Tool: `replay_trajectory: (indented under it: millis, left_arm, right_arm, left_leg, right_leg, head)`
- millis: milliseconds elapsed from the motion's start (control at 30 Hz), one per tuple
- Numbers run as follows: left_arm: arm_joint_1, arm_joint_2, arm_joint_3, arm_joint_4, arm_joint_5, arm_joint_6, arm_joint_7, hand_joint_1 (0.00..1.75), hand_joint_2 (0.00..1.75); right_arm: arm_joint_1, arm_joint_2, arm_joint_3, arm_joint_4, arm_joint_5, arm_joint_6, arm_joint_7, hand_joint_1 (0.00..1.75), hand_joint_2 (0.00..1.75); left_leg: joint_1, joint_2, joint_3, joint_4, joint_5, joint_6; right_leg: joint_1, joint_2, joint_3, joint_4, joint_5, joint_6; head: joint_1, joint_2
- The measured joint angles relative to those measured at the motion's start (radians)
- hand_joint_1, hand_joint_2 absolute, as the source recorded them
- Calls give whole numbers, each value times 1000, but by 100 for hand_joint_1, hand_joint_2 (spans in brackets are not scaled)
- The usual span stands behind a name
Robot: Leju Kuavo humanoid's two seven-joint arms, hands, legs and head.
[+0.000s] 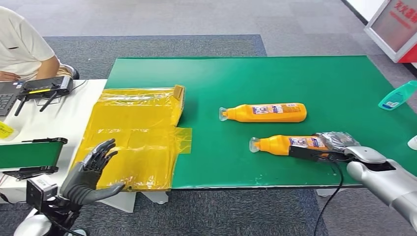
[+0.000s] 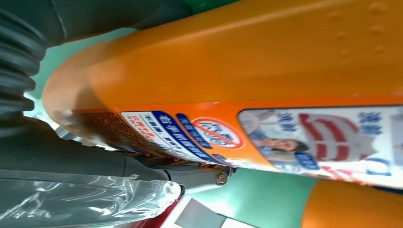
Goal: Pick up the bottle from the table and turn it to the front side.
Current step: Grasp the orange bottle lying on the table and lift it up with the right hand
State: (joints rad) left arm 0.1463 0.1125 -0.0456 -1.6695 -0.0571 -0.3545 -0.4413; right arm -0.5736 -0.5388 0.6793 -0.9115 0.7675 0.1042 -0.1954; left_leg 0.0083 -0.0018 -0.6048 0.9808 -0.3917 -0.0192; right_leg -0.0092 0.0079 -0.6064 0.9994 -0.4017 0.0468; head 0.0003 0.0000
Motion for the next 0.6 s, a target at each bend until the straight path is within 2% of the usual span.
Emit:
replay_trajectory:
  millis: [133,233,367,500,600]
  left_arm:
    - [6,1,-18,-14,-7,6,-9,0,175]
    - [9,-1,-31,-25,-4,8,-12,0,175]
    - [12,-12,-50,-35,10,13,-19,0,175]
    - [12,-36,-72,-44,3,50,-22,0,175]
    - [7,-59,-100,-55,-24,92,-15,0,175]
  right_arm:
    - [76,20,-60,-68,-58,-70,-35,175,175]
    - [164,66,-139,-159,-123,-118,-88,175,175]
    - [314,178,-255,-340,-250,-143,-185,175,175]
    - [422,307,-338,-517,-397,-145,-240,175,175]
    - [480,399,-377,-619,-445,-199,-280,158,175]
  left_leg:
    - [0,0,0,0,-1,-1]
    - [1,0,0,0,-1,-2]
    - [2,0,-1,-1,-1,-2]
    - [3,0,-2,-1,-1,-3]
    - [2,0,-2,-1,-1,-3]
  right_leg:
    - [1,0,0,0,-1,-1]
    - [2,0,0,0,-2,-2]
    - [3,0,-2,0,-2,-3]
    - [3,0,-3,1,-3,-4]
    - [3,0,-3,0,-4,-4]
  head:
    - [0,0]
    - [0,0]
    - [0,0]
    - [0,0]
    - [0,0]
